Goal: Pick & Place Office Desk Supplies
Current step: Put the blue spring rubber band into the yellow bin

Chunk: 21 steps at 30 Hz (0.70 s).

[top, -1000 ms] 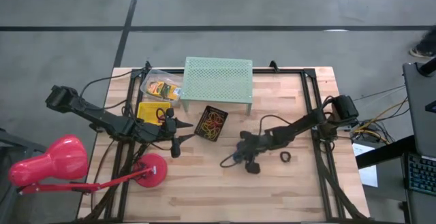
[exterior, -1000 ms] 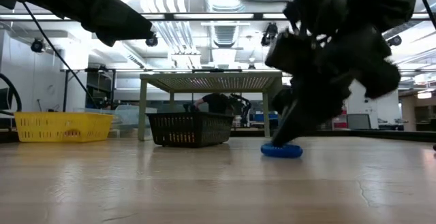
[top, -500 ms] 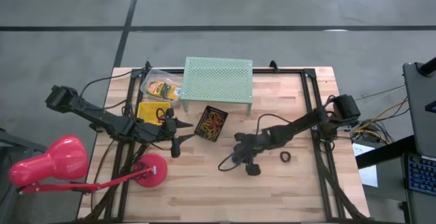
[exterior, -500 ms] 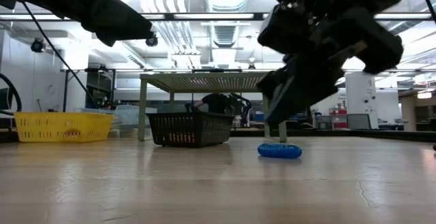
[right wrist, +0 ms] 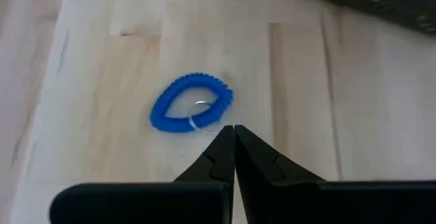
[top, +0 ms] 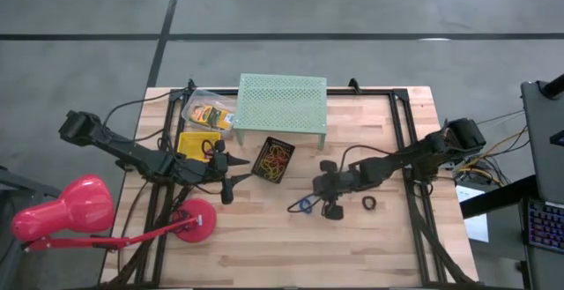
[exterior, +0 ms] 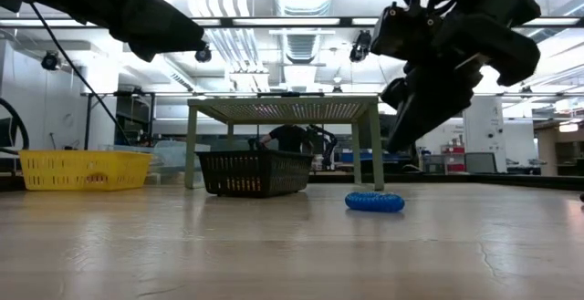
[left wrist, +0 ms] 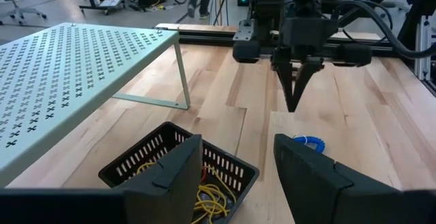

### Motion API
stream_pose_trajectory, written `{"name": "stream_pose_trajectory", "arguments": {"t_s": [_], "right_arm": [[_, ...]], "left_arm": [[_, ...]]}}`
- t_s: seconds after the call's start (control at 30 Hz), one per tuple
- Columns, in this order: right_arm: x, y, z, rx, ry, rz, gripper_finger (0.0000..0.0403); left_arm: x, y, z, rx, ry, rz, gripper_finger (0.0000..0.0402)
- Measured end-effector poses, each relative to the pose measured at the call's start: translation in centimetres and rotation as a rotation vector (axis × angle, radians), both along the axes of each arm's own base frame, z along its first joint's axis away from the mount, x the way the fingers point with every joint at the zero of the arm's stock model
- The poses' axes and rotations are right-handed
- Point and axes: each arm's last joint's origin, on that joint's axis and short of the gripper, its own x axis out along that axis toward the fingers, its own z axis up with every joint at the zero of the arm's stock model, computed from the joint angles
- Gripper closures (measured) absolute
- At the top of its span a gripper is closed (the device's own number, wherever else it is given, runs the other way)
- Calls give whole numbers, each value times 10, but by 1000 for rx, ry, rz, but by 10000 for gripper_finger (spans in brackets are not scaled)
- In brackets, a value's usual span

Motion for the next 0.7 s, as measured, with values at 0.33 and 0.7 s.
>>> {"name": "stream_pose_trajectory", "arguments": {"t_s": [0.33,0.7], "right_arm": [[8,1,3,-14,-87,21,394],[9,1,2,43,-82,-51,394]], "left_arm": [[0,0,0,-9,0,3,213],[0,0,0,-31,-4,10,213]]}}
